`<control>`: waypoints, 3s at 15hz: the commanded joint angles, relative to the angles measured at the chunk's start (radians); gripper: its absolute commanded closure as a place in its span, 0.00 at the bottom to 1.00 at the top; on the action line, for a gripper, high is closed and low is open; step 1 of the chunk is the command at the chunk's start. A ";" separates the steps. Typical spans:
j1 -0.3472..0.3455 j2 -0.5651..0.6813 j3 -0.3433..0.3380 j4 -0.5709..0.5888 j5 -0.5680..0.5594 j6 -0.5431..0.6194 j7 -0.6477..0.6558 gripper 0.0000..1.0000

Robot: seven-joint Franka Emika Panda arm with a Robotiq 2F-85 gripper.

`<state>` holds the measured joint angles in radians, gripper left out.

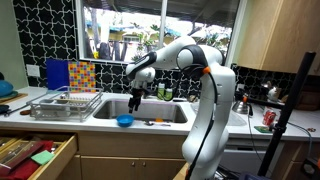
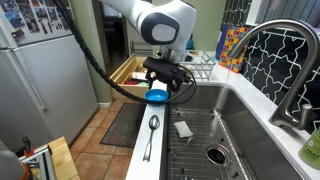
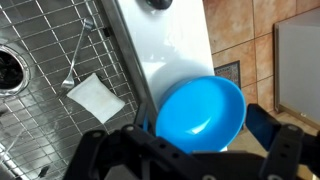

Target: Pour the contents of the blue bowl into the sink, put the big silver spoon in the blue bowl and then put them in the sink

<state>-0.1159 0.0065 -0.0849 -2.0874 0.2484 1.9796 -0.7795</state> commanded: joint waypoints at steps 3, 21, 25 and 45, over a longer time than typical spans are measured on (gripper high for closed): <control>-0.004 -0.117 -0.021 -0.127 -0.108 0.020 -0.107 0.00; -0.058 -0.388 -0.201 -0.528 -0.308 0.211 -0.304 0.00; -0.053 -0.371 -0.204 -0.553 -0.296 0.294 -0.301 0.25; -0.048 -0.335 -0.209 -0.559 -0.289 0.360 -0.315 0.71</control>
<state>-0.1697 -0.3350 -0.2820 -2.6292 -0.0373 2.3171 -1.0792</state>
